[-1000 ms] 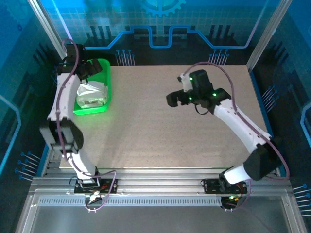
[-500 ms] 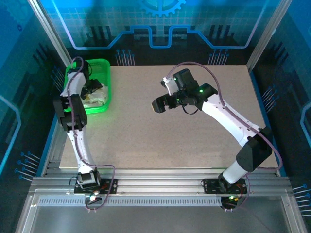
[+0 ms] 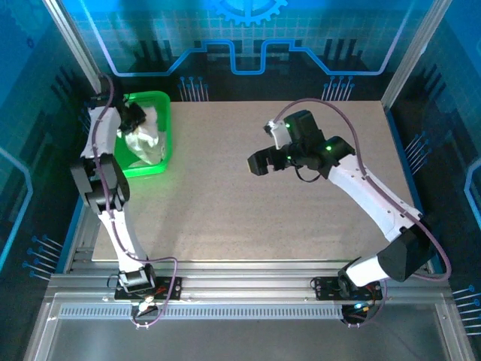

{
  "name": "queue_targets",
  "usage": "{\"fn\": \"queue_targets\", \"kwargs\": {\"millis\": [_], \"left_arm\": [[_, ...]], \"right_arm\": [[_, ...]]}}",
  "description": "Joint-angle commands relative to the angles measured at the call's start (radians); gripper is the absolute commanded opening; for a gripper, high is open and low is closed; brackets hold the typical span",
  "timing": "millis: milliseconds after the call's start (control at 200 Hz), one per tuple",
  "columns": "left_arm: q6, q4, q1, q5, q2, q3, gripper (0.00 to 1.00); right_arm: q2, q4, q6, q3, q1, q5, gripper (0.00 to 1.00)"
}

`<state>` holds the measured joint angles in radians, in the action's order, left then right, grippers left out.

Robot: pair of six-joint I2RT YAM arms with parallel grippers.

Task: Fold and stack the t-shirts

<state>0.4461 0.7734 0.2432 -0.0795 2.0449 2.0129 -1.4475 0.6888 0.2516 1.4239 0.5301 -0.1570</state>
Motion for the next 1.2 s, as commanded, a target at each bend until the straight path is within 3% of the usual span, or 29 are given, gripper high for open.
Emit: {"fn": "queue_targets", "kwargs": {"millis": [0, 225, 435, 540, 715, 735, 775, 810, 870, 970, 1196], "left_arm": [[-0.019, -0.102, -0.106, -0.110, -0.223, 0.132, 0.00], [0.068, -0.127, -0.362, -0.253, -0.254, 0.356, 0.00], [0.192, -0.237, -0.509, -0.315, -0.251, 0.338, 0.00], [0.258, -0.319, -0.520, -0.293, -0.313, 0.149, 0.00], [0.359, -0.535, -0.521, -0.184, -0.438, -0.426, 0.00], [0.368, -0.576, -0.520, -0.178, -0.444, -0.497, 0.10], [0.394, -0.646, -0.516, -0.162, -0.450, -0.628, 0.52], [0.412, -0.671, -0.511, -0.157, -0.441, -0.708, 0.75], [0.431, -0.666, -0.508, -0.141, -0.432, -0.805, 0.98], [0.442, -0.651, -0.507, -0.075, -0.509, -0.901, 0.99], [0.339, -0.282, -0.506, 0.041, -0.650, -0.834, 0.99]], "right_arm": [[0.032, -0.037, 0.051, -0.030, -0.054, 0.023, 1.00], [0.090, -0.100, 0.133, -0.095, -0.168, 0.028, 1.00], [0.175, -0.104, 0.162, -0.147, -0.283, 0.049, 1.00], [0.210, -0.114, 0.168, -0.196, -0.313, 0.048, 1.00], [0.202, -0.127, 0.154, -0.293, -0.318, 0.058, 1.00], [0.197, -0.133, 0.153, -0.308, -0.317, 0.055, 1.00], [0.183, -0.143, 0.154, -0.332, -0.315, 0.049, 1.00], [0.164, -0.147, 0.152, -0.348, -0.312, 0.043, 1.00], [0.129, -0.135, 0.151, -0.358, -0.302, 0.024, 1.00], [0.081, -0.090, 0.119, -0.339, -0.252, -0.016, 0.99], [-0.016, -0.021, 0.080, -0.321, -0.040, -0.077, 0.96]]}}
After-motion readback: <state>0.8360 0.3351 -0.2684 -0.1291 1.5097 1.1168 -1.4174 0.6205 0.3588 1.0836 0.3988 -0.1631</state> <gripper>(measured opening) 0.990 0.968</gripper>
